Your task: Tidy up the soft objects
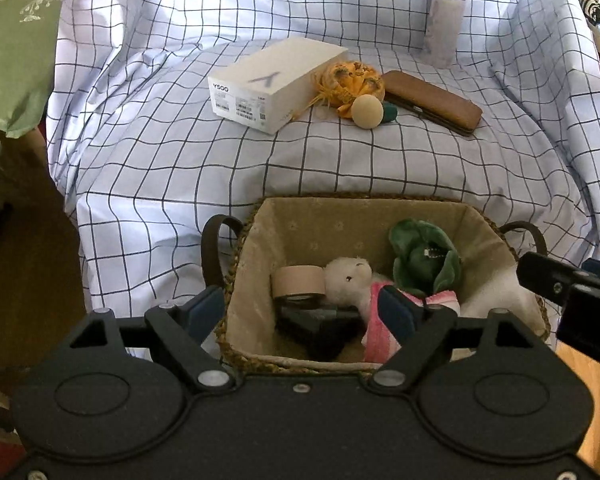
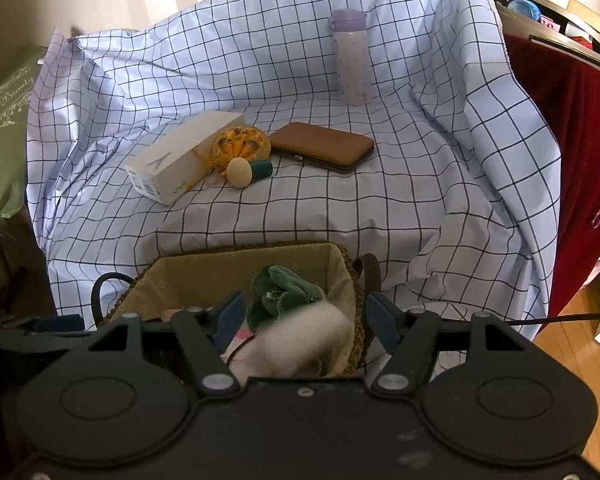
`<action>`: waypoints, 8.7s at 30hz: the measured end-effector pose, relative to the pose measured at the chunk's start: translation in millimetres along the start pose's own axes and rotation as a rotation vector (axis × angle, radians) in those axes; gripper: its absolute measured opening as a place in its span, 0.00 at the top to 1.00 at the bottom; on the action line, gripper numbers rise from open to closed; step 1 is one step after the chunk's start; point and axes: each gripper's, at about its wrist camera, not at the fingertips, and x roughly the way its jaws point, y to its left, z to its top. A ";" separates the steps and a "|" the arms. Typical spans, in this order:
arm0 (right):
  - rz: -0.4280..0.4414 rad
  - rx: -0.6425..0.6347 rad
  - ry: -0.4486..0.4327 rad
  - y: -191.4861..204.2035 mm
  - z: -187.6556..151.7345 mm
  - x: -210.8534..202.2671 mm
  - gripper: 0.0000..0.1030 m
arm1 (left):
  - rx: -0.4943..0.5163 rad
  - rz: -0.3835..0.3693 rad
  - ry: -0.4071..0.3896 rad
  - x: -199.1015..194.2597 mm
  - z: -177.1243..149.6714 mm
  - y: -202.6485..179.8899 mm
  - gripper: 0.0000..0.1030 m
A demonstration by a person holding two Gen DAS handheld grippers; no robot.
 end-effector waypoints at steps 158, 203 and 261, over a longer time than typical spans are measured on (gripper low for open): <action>0.038 -0.234 0.003 28.3 134.5 186.1 0.44 | -0.153 -0.105 -0.019 92.3 130.6 40.1 0.12; 0.042 -0.077 -0.025 -27.4 106.8 144.6 0.44 | -0.426 -0.049 0.016 187.8 198.8 -33.2 0.33; 0.003 0.001 -0.132 -0.7 -4.0 -46.8 0.43 | -0.053 -0.058 -0.065 -22.9 -8.4 19.9 0.33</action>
